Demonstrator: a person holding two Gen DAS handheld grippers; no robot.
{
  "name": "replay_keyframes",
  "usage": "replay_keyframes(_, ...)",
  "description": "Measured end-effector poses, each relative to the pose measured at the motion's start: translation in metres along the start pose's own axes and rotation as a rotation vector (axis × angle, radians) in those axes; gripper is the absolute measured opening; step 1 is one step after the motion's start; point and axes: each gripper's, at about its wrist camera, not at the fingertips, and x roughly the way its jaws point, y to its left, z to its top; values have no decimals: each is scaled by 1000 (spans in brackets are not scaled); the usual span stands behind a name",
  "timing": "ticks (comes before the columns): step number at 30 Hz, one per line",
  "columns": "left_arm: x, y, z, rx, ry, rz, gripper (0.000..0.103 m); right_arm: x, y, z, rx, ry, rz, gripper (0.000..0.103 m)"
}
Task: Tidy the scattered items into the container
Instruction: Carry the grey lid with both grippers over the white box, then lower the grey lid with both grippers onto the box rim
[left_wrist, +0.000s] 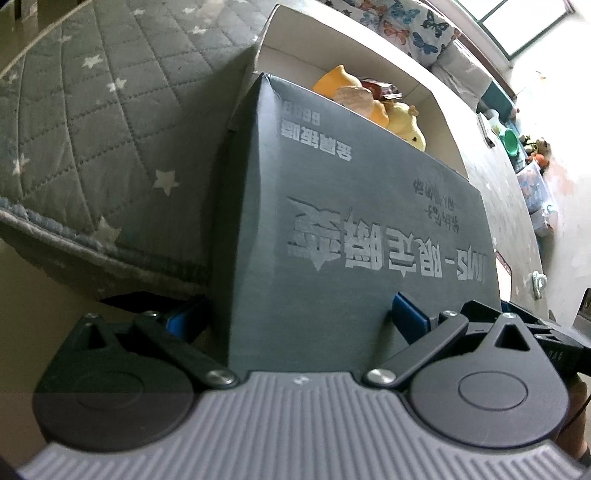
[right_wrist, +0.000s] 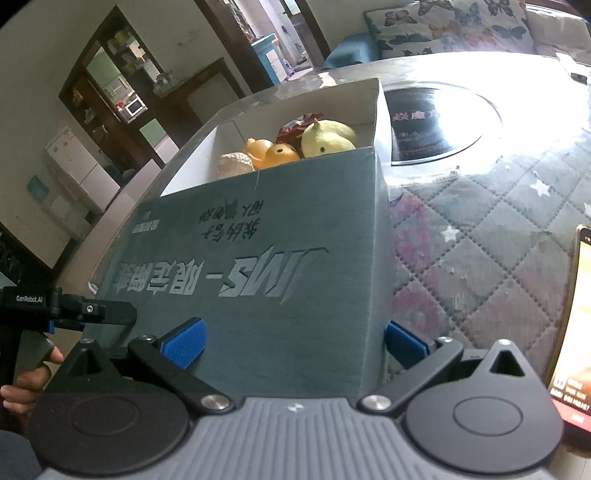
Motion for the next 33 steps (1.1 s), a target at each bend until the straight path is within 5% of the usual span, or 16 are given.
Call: replay_keyframes(33,-39,-21,17,63,-82,-48,103,-37,24,16,-37,-125,-31,103)
